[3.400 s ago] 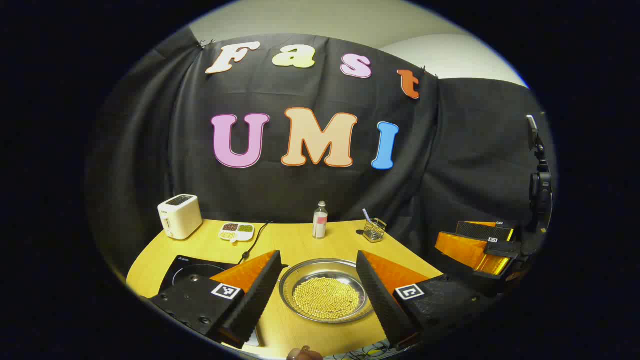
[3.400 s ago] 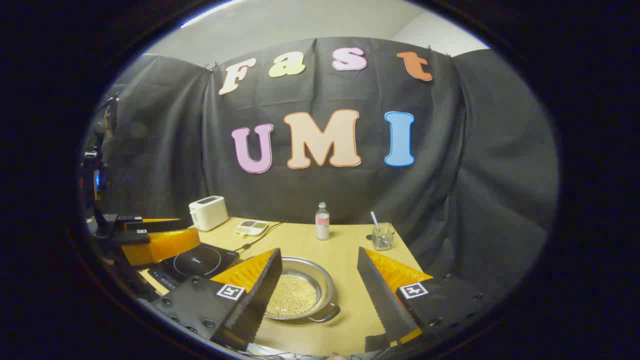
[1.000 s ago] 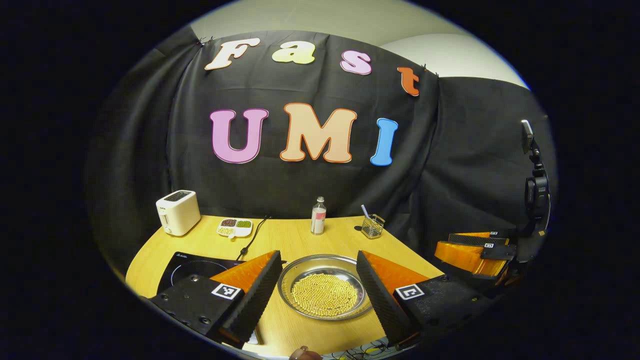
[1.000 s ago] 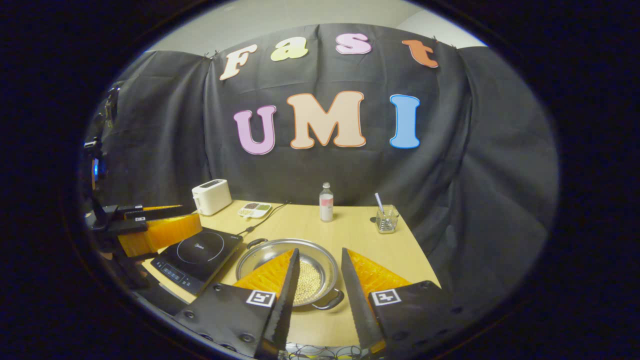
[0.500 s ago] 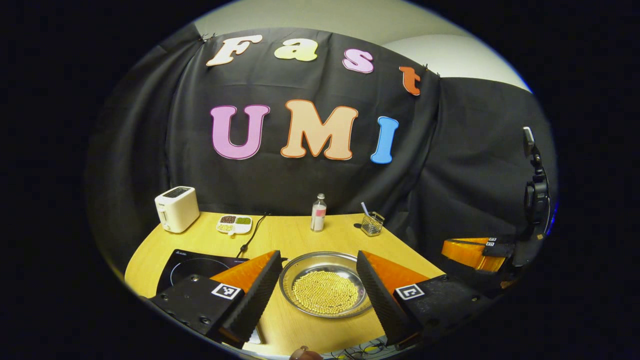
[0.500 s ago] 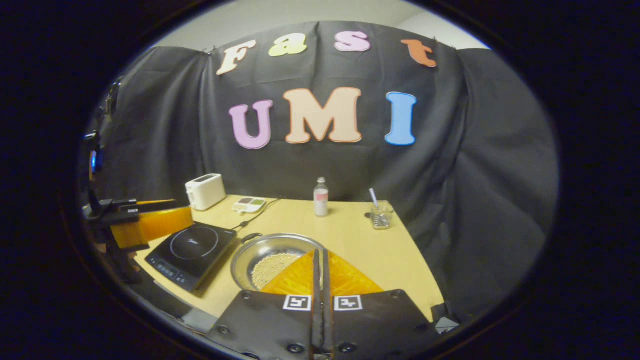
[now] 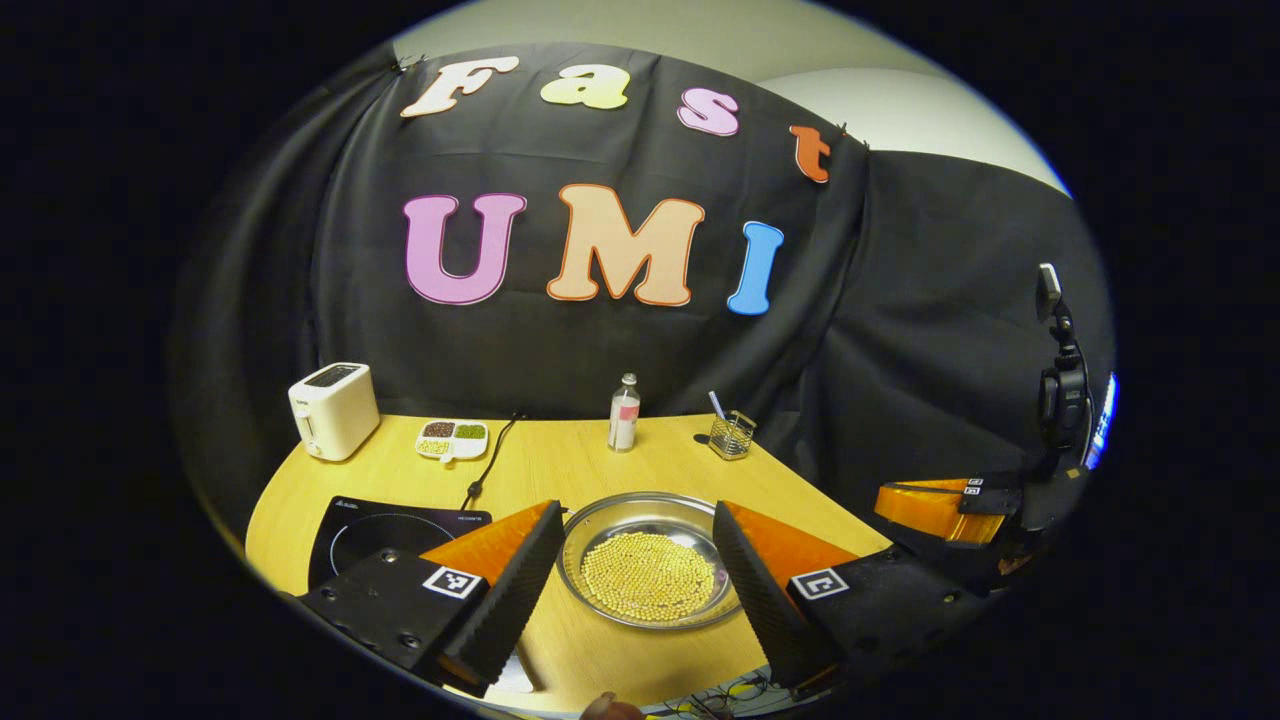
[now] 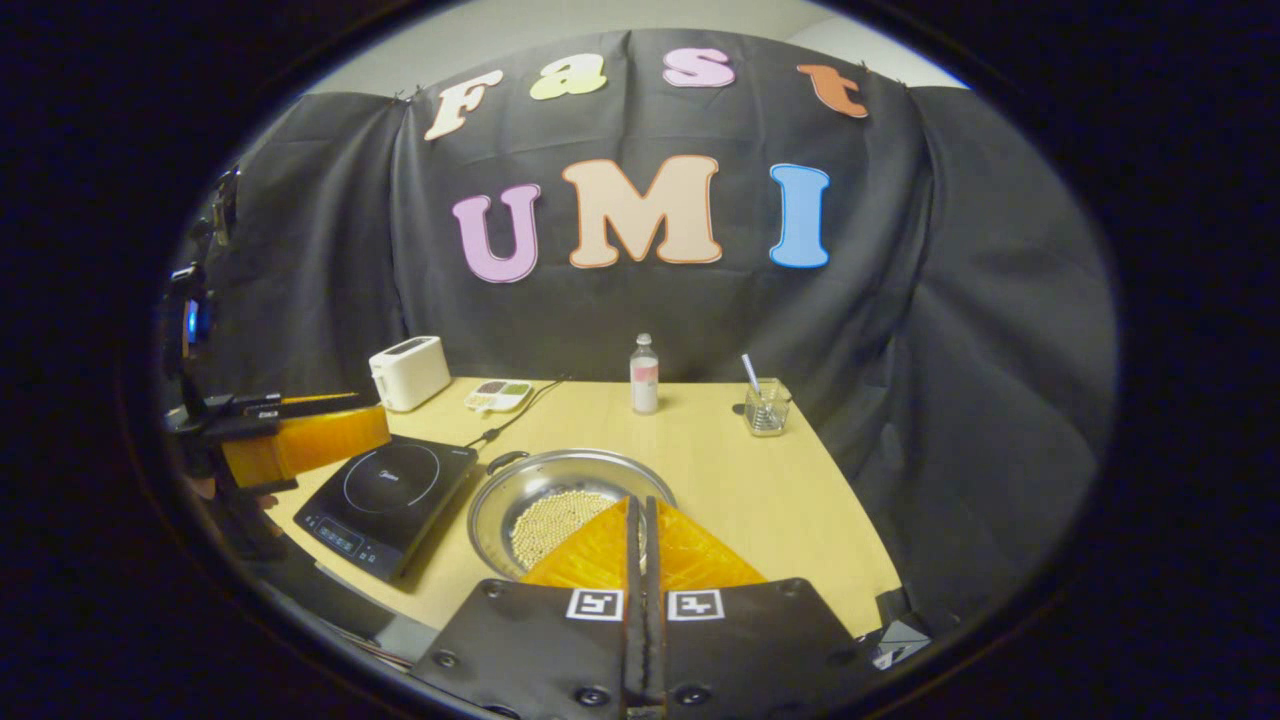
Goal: First push the handle of the pot to place it horizontally, then grasp the pot with both hands and set it on the induction cooktop.
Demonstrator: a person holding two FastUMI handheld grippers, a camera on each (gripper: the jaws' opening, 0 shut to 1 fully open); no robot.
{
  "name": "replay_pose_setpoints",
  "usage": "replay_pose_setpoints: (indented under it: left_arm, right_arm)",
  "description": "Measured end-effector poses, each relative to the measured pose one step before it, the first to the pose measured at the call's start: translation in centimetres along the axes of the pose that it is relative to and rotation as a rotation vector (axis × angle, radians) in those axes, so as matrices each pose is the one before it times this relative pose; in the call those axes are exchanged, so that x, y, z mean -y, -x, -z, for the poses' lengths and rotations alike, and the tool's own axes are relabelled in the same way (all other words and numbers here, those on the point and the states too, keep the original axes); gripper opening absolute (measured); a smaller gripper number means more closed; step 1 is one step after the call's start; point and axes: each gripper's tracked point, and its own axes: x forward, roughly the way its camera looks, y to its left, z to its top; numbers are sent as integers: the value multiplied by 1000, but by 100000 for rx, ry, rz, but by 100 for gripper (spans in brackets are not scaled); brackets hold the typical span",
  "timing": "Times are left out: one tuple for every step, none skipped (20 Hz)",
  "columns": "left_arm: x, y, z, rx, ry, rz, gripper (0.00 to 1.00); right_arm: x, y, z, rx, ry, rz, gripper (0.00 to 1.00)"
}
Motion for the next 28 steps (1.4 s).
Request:
replay_pose_setpoints:
  left_arm:
    - [-137,-114,-66,243,98,524,97]
    - [-175,-159,-71,29,103,215,96]
    - [-195,-166,59,-458,109,-425,97]
    - [-162,-101,127,-258,208,-509,97]
    - [-50,-165,-115,58,502,-528,97]
    - [21,-197,14,524,687,-805,97]
    - [-32,-210,-102,59,603,-1043,97]
    - [-15,-191,238,225,456,-1333,96]
    - [-19,-260,-5,231,75,-1417,97]
    - [-158,-241,110,-219,-74,-2095,97]
    - [-150,-214,280,-408,-112,-2027,97]
    - [87,-234,24,173,-17,-1455,96]
    - [64,-229,57,94,-82,-1579,97]
    - [-206,-241,221,-481,-292,-2130,96]
    - [-112,-165,42,7,-166,-1995,93]
    - [-55,-235,34,-36,-56,-1576,97]
    - [-1,-224,48,-112,356,-1430,100]
    - [-31,-229,185,-558,332,-1341,97]
    - [-155,-172,123,-199,245,-1638,97]
    - [-182,-209,118,-515,10,-1843,97]
    - [-225,-52,-40,-86,-118,-1596,97]
    - [3,-105,58,31,-87,-1266,97]
    - [-134,-34,-32,36,-84,-1179,97]
    - [-166,-155,126,-244,-141,-1291,97]
    - [-139,-57,114,-353,32,-1398,97]
    - [-92,-26,196,-377,201,-1045,97]
    - [-68,32,62,-231,444,-997,97]
    - [-58,30,102,-338,477,-823,97]
  right_arm:
    - [-146,-164,219,-442,95,86,2]
    - [-113,-129,262,-625,169,82,6]
    - [-54,-151,404,-952,673,342,6]
    - [-71,-189,260,-843,1100,-346,2]
    - [-40,-318,449,-1149,1180,-570,6]
    - [-148,-367,497,-1800,823,-1389,0]
    - [-79,-377,680,-1790,497,-1462,2]
    - [-124,-422,547,-1772,359,-1649,2]
    - [63,-684,801,-2358,756,-1874,2]
    - [82,-620,1050,-3089,643,-1921,2]
    - [0,-745,856,-2531,182,-2409,2]
    - [-76,-656,740,-2360,-377,-2601,0]
    - [-19,-509,1126,-3206,-975,-2324,0]
    - [51,-606,1110,-3332,-811,-2259,0]
    - [13,-875,978,-3196,326,-1951,0]
    - [-8,-861,834,-2638,1237,-1705,2]
    - [-126,-789,575,-2355,1534,-1987,2]
    - [-163,-694,596,-2319,1344,-2276,2]
    - [-57,-435,588,-1953,822,-1842,2]
    - [-21,-622,389,-1737,997,-1982,6]
    - [-4,-349,401,-1507,930,-1213,2]
    - [237,-543,300,-1403,759,-750,2]
    - [208,-542,320,-1715,374,-815,2]
    - [11,-506,411,-1844,-253,-1199,2]
    - [-43,-529,490,-1592,-505,-1418,2]
    - [-53,-320,379,-1491,-400,-1225,2]
    - [81,-111,264,-1116,137,-845,2]
    - [90,-412,229,-1099,554,-462,2]
